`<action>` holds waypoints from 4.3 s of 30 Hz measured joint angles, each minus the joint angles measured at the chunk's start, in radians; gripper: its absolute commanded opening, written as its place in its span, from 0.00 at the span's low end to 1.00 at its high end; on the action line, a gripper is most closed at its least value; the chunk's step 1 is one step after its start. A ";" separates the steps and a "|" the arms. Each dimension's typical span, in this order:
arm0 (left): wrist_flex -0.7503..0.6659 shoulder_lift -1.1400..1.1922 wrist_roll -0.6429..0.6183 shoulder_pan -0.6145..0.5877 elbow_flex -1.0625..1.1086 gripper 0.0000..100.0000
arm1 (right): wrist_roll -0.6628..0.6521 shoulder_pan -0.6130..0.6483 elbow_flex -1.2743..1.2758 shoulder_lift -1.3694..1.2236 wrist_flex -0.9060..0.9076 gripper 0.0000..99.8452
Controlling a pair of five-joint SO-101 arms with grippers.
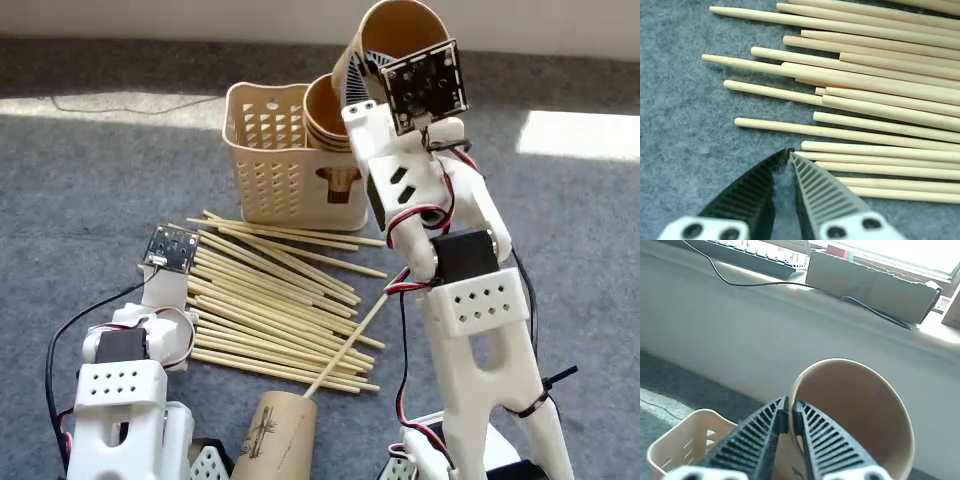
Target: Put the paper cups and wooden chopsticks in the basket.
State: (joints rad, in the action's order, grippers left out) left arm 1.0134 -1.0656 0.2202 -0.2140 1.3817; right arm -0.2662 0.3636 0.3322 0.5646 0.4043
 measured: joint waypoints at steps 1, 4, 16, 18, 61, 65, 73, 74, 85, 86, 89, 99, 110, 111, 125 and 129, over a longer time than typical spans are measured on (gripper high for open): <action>0.000 0.000 0.000 0.000 0.000 0.00 | 0.000 0.000 0.000 -0.002 -0.003 0.01; 0.000 0.000 0.000 0.000 0.000 0.00 | 0.000 0.000 0.000 -0.002 -0.003 0.01; 0.000 0.000 0.000 0.000 0.000 0.00 | -0.071 0.101 0.000 -0.003 0.121 0.01; 0.000 0.000 0.000 0.000 0.000 0.00 | -0.133 0.117 0.000 -0.003 0.127 0.01; -0.035 0.000 0.003 -0.106 0.000 0.00 | -0.020 0.408 -0.115 0.256 1.100 0.16; -0.063 0.000 0.002 -0.178 0.000 0.00 | -0.015 0.506 -0.115 0.256 1.197 0.16; -0.071 0.000 -0.040 -0.281 0.000 0.06 | 0.028 0.758 0.009 0.270 1.258 0.16; -0.071 0.000 -0.051 -0.296 -0.002 0.09 | 0.054 0.790 0.041 0.270 1.258 0.16; -0.112 0.000 -0.221 -0.439 -0.014 0.19 | 0.175 1.074 0.167 0.270 1.249 0.16; -0.114 0.000 -0.224 -0.439 -0.014 0.19 | 0.189 1.099 0.169 0.270 1.249 0.18; -0.115 0.000 -0.226 -0.446 -0.014 0.19 | 0.247 1.162 0.169 0.270 1.243 0.26; -0.117 0.000 -0.226 -0.446 -0.014 0.19 | 0.330 1.227 0.322 0.270 1.111 0.35; -0.117 0.000 -0.226 -0.446 -0.014 0.19 | 0.339 1.274 0.396 0.272 1.049 0.36; -0.117 0.000 -0.226 -0.446 -0.014 0.19 | 0.354 1.274 0.396 0.272 1.049 0.36; -0.117 0.000 -0.226 -0.446 -0.014 0.19 | 0.456 1.283 0.569 0.282 0.896 0.36; -0.117 0.000 -0.226 -0.446 -0.014 0.19 | 0.457 1.241 0.606 0.285 0.882 0.36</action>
State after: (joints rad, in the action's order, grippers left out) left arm 0.8968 -1.0656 -0.0054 -0.6605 1.3679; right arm 0.1910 1.6049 0.9383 0.8500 1.2866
